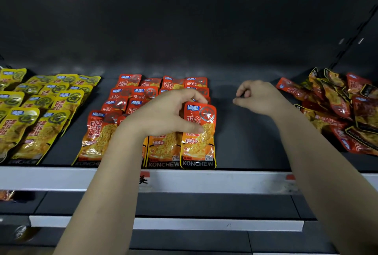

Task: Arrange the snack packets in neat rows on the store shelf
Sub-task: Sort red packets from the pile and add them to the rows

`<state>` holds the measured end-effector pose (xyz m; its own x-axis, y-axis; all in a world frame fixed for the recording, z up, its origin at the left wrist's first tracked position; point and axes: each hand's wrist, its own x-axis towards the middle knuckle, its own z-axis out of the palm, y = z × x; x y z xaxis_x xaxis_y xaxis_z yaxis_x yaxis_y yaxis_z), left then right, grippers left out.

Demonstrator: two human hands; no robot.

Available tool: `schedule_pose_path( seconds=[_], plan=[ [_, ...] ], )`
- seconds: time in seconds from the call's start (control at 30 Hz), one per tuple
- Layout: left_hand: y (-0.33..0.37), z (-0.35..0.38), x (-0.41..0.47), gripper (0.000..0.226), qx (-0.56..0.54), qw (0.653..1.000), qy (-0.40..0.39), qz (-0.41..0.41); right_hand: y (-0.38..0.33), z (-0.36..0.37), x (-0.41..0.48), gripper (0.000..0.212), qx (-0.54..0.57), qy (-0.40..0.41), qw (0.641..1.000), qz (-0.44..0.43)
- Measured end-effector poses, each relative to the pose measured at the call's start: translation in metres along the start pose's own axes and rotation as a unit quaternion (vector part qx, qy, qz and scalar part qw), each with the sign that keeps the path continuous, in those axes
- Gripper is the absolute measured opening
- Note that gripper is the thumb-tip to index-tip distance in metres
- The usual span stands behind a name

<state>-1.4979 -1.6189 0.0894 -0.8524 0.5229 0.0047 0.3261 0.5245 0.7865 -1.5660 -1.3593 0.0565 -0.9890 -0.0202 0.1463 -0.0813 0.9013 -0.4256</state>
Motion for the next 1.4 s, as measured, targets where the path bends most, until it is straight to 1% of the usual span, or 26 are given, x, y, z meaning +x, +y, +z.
schedule_pose_path(
  seconds=[0.1, 0.23, 0.4, 0.7, 0.9, 1.03, 1.17, 1.3, 1.4],
  plan=[
    [0.001, 0.000, 0.000, 0.053, 0.036, 0.999, 0.015, 0.006, 0.000, -0.001, 0.000, 0.016, 0.001, 0.000, 1.000, 0.000],
    [-0.004, 0.001, 0.001, 0.052, 0.083, 0.996, 0.033, 0.028, -0.001, -0.001, 0.000, 0.015, 0.004, 0.002, 1.000, 0.000],
    [-0.009, 0.003, 0.002, 0.053, 0.121, 0.991, 0.042, 0.027, -0.002, -0.001, 0.000, 0.015, 0.006, 0.000, 1.000, 0.006],
    [-0.008, 0.005, 0.006, 0.052, 0.191, 0.981, 0.041, 0.006, -0.001, -0.001, 0.000, 0.014, 0.012, -0.007, 1.000, 0.004],
    [-0.008, 0.004, 0.005, 0.053, 0.204, 0.979, 0.027, 0.000, 0.000, 0.000, 0.000, 0.013, 0.017, -0.007, 1.000, 0.002],
    [-0.007, 0.002, 0.006, 0.044, 0.199, 0.978, 0.062, 0.022, 0.001, 0.001, 0.001, 0.013, 0.015, -0.006, 1.000, 0.003],
    [-0.004, 0.002, 0.013, 0.033, 0.214, 0.970, 0.104, 0.038, 0.001, 0.000, 0.001, 0.015, -0.035, -0.016, 0.999, -0.015],
    [0.007, 0.006, 0.025, 0.028, 0.230, 0.965, 0.110, 0.059, -0.004, -0.008, 0.002, 0.022, -0.071, -0.050, 0.995, -0.040],
    [0.022, 0.016, 0.039, 0.029, 0.248, 0.960, 0.103, 0.079, -0.001, -0.024, -0.001, 0.023, -0.046, -0.055, 0.996, -0.055]
  ],
)
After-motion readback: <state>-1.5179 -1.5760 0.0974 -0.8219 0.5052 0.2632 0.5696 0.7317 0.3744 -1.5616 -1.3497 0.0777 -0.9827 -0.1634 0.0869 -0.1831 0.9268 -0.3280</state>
